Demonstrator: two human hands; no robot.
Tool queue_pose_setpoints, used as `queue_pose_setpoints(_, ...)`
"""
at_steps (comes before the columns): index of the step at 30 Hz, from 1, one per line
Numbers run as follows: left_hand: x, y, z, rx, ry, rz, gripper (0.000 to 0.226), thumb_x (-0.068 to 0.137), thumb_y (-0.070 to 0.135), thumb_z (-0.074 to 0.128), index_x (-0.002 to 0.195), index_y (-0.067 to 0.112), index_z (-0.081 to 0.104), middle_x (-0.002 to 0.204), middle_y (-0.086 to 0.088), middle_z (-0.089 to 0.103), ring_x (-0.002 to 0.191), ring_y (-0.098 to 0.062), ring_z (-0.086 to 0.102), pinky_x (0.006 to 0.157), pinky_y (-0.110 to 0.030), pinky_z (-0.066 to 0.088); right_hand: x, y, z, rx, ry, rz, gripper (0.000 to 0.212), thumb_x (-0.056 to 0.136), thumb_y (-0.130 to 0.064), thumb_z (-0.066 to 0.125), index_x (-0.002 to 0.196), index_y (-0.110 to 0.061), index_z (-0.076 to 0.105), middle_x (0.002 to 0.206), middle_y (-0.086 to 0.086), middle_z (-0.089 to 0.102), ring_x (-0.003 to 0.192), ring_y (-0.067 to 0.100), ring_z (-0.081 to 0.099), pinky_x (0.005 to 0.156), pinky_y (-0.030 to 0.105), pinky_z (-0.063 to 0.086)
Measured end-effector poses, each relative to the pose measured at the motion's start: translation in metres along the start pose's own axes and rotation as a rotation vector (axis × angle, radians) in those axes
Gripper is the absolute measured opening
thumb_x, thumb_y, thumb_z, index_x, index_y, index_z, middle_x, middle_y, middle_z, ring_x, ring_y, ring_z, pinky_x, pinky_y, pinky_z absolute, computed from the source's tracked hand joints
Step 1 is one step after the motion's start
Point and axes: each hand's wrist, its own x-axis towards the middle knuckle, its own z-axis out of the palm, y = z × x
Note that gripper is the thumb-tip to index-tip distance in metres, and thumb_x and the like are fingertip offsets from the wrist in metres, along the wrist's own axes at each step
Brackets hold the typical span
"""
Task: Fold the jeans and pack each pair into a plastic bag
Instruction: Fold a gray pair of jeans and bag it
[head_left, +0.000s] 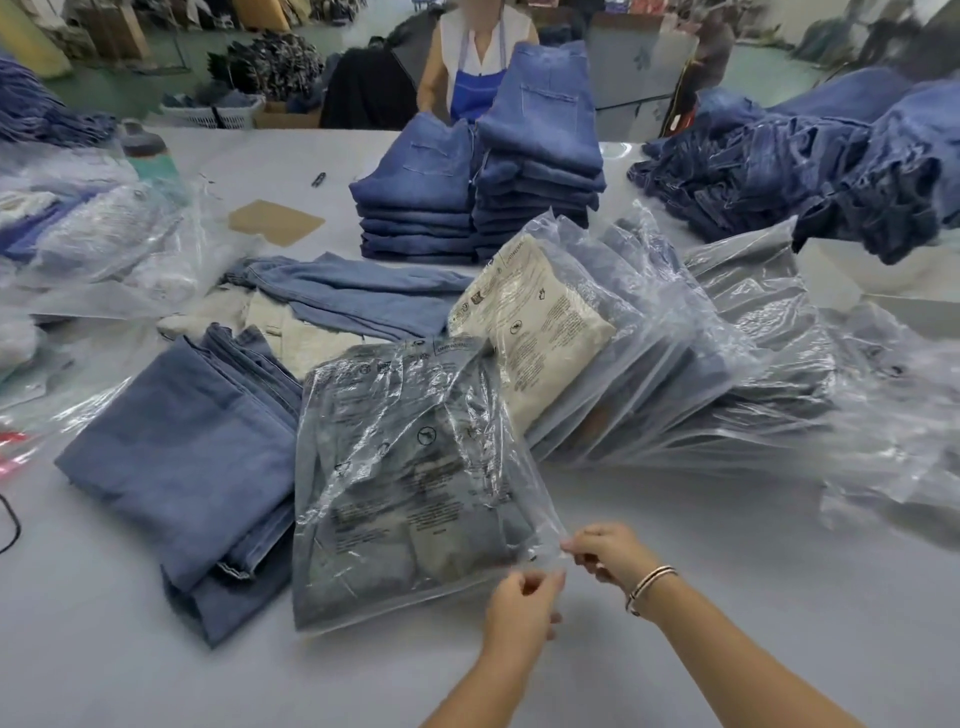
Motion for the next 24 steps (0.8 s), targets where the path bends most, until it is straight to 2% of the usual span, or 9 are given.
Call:
queue_pose_setpoints(2, 0.002, 0.002, 0.013, -0.190, -0.094, -0.179, 0.018, 0.089, 0.025, 0.066, 0.078, 0.012, 0.062, 0.069, -0.002, 0.061, 0.057, -0.010, 0.059, 0.051, -0.019, 0.048, 0.001, 0.003, -0.001, -0.015, -0.003, -0.037, 0.044, 0.078, -0.011, 0.073, 0.039, -0.017, 0.053, 0.042, -0.006, 0.043, 0.040, 0.007, 0.034, 0.043, 0.018, 0.026)
queue_pose_setpoints(6, 0.007, 0.007, 0.025, -0.404, -0.030, -0.217, 0.011, 0.089, 0.016, 0.067, 0.080, 0.011, 0.067, 0.070, -0.001, 0.067, 0.063, -0.009, 0.062, 0.055, -0.016, 0.049, 0.000, 0.004, -0.002, -0.051, -0.005, -0.079, 0.043, 0.079, -0.011, 0.072, 0.040, -0.017, 0.054, 0.041, -0.007, 0.040, 0.042, 0.007, 0.032, 0.042, 0.016, 0.027)
queue_pose_setpoints(9, 0.009, 0.006, 0.034, -0.553, -0.008, -0.276, 0.008, 0.089, 0.011, 0.066, 0.081, 0.011, 0.067, 0.068, 0.000, 0.069, 0.069, -0.011, 0.063, 0.056, -0.019, 0.048, 0.000, 0.001, -0.007, -0.073, -0.007, -0.078, 0.041, 0.080, -0.009, 0.071, 0.042, -0.017, 0.056, 0.041, -0.008, 0.041, 0.044, 0.009, 0.033, 0.042, 0.015, 0.027)
queue_pose_setpoints(13, 0.011, 0.002, 0.047, -0.683, 0.081, -0.309, 0.005, 0.092, 0.014, 0.062, 0.088, 0.014, 0.062, 0.083, -0.001, 0.068, 0.076, -0.013, 0.063, 0.056, -0.023, 0.042, -0.003, -0.005, -0.012, -0.247, -0.027, -0.144, 0.029, 0.084, -0.017, 0.069, 0.056, -0.017, 0.062, 0.052, -0.003, 0.046, 0.052, 0.009, 0.038, 0.053, 0.021, 0.032)
queue_pose_setpoints(17, 0.017, -0.001, 0.054, -0.793, 0.228, -0.328, 0.011, 0.096, 0.013, 0.055, 0.086, 0.016, 0.057, 0.081, 0.002, 0.064, 0.074, -0.009, 0.061, 0.055, -0.022, 0.037, -0.004, -0.002, -0.014, -0.313, -0.002, -0.184, 0.025, 0.086, -0.019, 0.067, 0.063, -0.013, 0.059, 0.056, -0.002, 0.045, 0.056, 0.011, 0.038, 0.056, 0.023, 0.032)
queue_pose_setpoints(19, 0.023, -0.006, 0.048, -0.833, 0.319, -0.314, 0.013, 0.098, 0.013, 0.052, 0.085, 0.015, 0.055, 0.077, 0.001, 0.062, 0.070, -0.009, 0.059, 0.053, -0.022, 0.035, -0.002, 0.003, -0.017, -0.249, 0.058, -0.162, 0.028, 0.087, -0.017, 0.067, 0.062, -0.011, 0.054, 0.056, 0.001, 0.044, 0.055, 0.013, 0.038, 0.055, 0.024, 0.031)
queue_pose_setpoints(22, 0.026, -0.019, 0.028, -0.878, 0.473, -0.255, 0.020, 0.097, 0.010, 0.051, 0.078, 0.013, 0.051, 0.055, 0.003, 0.063, 0.044, -0.003, 0.056, 0.040, -0.015, 0.036, 0.004, 0.005, -0.023, -0.219, 0.117, -0.116, 0.025, 0.088, -0.016, 0.064, 0.068, -0.007, 0.055, 0.056, 0.003, 0.044, 0.053, 0.012, 0.040, 0.051, 0.020, 0.031)
queue_pose_setpoints(24, 0.022, -0.029, 0.011, -0.923, 0.525, -0.230, 0.019, 0.097, 0.010, 0.051, 0.078, 0.014, 0.049, 0.057, 0.004, 0.065, 0.039, 0.002, 0.057, 0.040, -0.012, 0.040, 0.008, 0.004, -0.024, -0.225, 0.119, -0.103, 0.023, 0.089, -0.016, 0.064, 0.069, -0.007, 0.055, 0.055, 0.002, 0.045, 0.052, 0.012, 0.040, 0.049, 0.018, 0.030)
